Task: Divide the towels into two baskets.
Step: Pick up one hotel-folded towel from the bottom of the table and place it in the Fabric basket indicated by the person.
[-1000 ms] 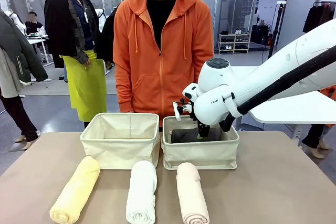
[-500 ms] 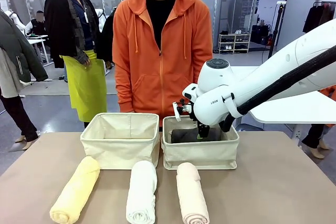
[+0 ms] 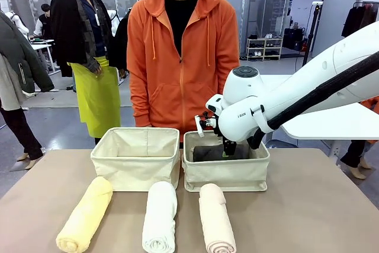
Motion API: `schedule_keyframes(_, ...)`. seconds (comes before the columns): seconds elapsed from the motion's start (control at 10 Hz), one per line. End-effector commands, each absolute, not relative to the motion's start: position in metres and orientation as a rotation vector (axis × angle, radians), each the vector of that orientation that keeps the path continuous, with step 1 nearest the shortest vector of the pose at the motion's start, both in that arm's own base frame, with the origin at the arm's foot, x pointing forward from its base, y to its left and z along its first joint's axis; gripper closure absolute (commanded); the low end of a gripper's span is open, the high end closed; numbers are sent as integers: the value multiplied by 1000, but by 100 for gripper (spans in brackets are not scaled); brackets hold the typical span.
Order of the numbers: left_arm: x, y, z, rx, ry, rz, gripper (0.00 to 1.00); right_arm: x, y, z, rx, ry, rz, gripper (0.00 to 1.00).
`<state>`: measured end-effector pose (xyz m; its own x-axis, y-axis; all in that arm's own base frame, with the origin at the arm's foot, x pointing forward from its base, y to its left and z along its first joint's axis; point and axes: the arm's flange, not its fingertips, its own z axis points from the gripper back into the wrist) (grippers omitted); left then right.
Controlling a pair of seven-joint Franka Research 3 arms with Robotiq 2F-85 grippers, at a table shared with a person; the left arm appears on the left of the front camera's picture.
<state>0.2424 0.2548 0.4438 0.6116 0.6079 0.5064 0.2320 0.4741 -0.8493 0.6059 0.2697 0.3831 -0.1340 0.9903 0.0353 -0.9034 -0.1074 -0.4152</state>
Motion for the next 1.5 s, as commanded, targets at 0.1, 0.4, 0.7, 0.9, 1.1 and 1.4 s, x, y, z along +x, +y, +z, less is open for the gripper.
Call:
schedule_keyframes(0.1,241,257,445,-1102,-938,272,0,578,250,424,-182,-363,1585,0)
schedule_keyframes(0.4,241,257,445,-1102,-938,272,0,530,199,476,12,-408,1429,0)
schedule_keyframes(0.7,241,257,445,-1102,-938,272,0,481,111,508,341,-414,1169,0)
schedule_keyframes(0.9,241,257,445,-1102,-938,272,0,452,54,490,695,-300,1050,0)
schedule_keyframes(1.1,241,257,445,-1102,-938,272,0,425,-2,474,890,-308,964,0)
schedule_keyframes(1.4,241,257,445,-1102,-938,272,0,369,-126,431,1042,-406,611,0)
